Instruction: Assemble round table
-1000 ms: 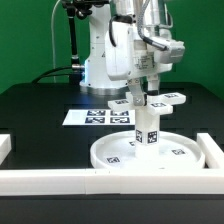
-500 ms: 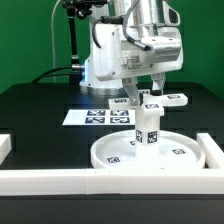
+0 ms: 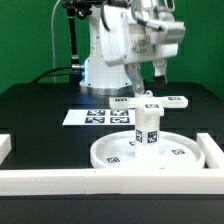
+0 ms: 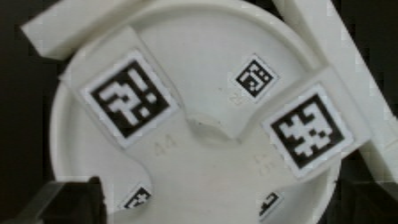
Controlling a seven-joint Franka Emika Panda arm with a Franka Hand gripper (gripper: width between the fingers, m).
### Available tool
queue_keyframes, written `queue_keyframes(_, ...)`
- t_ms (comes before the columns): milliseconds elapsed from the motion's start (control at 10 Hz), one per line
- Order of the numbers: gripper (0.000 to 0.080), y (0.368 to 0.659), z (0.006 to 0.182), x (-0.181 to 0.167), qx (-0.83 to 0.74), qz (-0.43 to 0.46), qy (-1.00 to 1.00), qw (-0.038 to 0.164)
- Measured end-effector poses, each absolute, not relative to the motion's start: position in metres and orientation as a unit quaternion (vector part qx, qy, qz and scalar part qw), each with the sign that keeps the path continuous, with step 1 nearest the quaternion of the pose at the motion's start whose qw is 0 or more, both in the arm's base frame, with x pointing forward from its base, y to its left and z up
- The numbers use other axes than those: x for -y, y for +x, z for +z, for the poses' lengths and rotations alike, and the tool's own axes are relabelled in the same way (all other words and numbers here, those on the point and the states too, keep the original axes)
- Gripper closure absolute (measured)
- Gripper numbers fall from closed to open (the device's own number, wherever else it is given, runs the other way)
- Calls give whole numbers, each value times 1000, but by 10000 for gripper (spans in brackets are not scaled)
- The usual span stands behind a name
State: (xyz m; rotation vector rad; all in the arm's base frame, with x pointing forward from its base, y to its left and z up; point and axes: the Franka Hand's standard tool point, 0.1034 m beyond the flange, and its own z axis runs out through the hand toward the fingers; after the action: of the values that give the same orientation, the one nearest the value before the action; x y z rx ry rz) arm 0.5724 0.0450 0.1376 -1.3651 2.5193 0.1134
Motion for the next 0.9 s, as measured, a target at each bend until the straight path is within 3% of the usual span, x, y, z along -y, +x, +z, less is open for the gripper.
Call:
queue_keyframes(400,150,571,133,-44,-795,17,-591,136)
queue_keyframes(600,150,569,133,-49,-665,-4,-738,113)
queue_keyframes(900,150,569,133,-50,-542,-24,-833,109)
